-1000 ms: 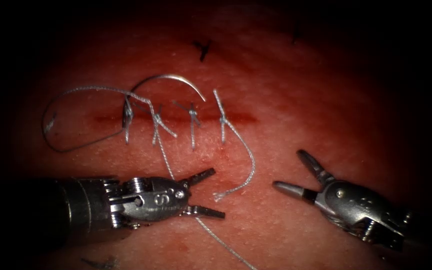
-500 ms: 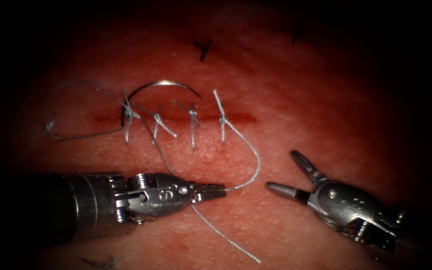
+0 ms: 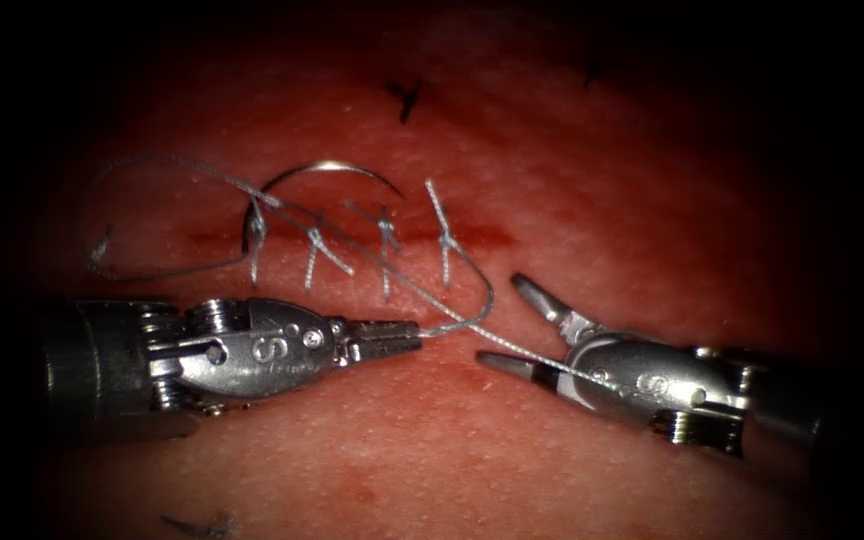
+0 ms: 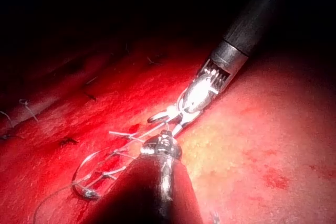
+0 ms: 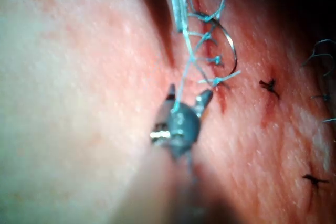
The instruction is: Wound Closure
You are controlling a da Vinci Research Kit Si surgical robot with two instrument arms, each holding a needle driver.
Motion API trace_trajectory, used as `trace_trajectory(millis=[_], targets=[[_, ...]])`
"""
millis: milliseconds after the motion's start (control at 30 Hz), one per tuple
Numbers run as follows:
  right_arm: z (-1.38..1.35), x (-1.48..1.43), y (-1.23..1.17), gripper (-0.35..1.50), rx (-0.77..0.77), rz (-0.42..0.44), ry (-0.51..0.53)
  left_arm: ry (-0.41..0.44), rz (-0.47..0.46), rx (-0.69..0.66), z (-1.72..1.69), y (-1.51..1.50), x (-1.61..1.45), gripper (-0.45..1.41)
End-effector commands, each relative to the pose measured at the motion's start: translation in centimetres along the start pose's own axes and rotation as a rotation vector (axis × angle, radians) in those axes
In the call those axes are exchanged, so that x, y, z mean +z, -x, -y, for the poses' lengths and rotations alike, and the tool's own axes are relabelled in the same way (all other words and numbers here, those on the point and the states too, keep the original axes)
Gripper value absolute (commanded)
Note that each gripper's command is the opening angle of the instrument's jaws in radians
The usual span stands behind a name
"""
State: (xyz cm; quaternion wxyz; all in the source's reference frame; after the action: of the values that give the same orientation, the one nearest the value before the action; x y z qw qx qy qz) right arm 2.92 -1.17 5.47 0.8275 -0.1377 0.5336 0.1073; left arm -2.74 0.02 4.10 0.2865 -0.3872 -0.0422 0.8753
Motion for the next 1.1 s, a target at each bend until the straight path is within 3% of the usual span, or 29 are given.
trace_trajectory(millis=[33,367,700,1100], targets=[[-0.04,0.21,-0.04,1.26,0.003,-0.013,0.008,-0.002,-0.003,0.000,0.01,-0.05,0.05,-0.45],[-0.17,0.54,0.04,1.25,0.007,-0.021,0.051,-0.016,0.005,-0.002,0.03,-0.06,-0.09,-0.45],[-0.19,0.73,-0.04,1.23,0.013,-0.022,0.063,-0.018,0.006,-0.003,0.02,-0.07,-0.08,-0.45],[-0.23,1.04,-0.01,1.18,0.015,-0.097,0.035,-0.015,0.005,0.000,0.02,-0.04,-0.12,-0.45]])
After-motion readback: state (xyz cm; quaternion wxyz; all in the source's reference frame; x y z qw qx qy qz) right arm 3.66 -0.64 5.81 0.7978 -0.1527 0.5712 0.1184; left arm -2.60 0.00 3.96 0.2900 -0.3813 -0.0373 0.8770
